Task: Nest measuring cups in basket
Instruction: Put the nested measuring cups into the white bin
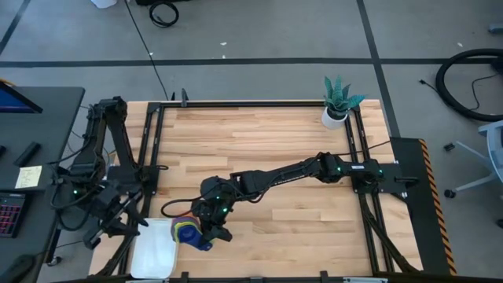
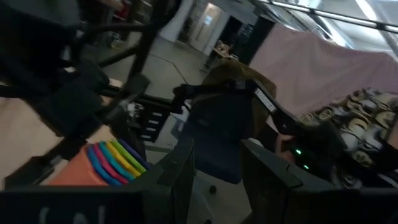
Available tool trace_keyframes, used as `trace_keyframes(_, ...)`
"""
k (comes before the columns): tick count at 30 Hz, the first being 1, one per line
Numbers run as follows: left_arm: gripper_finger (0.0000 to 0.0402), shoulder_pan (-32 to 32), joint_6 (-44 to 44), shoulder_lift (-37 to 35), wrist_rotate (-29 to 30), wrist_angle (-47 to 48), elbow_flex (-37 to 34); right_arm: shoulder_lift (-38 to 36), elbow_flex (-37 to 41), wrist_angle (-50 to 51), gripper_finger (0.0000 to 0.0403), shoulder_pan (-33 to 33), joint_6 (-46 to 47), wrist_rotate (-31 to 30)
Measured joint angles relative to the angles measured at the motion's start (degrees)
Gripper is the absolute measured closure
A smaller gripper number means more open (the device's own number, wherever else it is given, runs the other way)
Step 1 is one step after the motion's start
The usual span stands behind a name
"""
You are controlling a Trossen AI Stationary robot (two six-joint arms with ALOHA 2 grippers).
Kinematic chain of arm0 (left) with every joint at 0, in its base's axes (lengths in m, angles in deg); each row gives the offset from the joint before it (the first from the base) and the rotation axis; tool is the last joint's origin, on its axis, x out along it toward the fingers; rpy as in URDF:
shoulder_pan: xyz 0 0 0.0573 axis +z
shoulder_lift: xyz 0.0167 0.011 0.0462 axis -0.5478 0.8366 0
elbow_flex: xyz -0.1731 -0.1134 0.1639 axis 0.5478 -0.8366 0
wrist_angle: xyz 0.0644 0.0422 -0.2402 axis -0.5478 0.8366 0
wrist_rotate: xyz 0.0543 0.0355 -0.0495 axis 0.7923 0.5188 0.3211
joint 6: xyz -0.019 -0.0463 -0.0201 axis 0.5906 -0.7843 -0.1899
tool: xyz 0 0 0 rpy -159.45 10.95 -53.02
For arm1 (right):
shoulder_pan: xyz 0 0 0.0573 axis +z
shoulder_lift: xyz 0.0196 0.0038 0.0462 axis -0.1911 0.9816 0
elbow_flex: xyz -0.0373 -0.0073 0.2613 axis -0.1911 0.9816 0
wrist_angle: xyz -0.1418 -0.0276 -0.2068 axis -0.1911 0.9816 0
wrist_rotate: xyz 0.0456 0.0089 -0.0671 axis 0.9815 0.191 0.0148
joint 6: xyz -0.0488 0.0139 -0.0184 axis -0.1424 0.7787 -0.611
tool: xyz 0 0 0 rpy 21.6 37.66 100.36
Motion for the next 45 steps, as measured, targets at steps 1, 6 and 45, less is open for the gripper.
trace_keyframes(1, 0.0269, 0.0, 0.01, 0.0, 1.2, 0.0, 0.0, -0.01, 0.0, 0.0, 0.0326, 0.01, 0.0, -0.39)
trace_keyframes(6, 0.0269, 0.0, 0.15, -0.02, 7.33, 0.0, 0.0, -0.01, 0.0, 0.0, 0.0326, -0.02, 1.71, -4.39)
trace_keyframes(45, 0.0269, 1.72, 4.34, -0.02, 0.33, 5.55, 0.0, -0.12, 0.0, -16.73, 0.0326, -0.43, 9.54, -39.53)
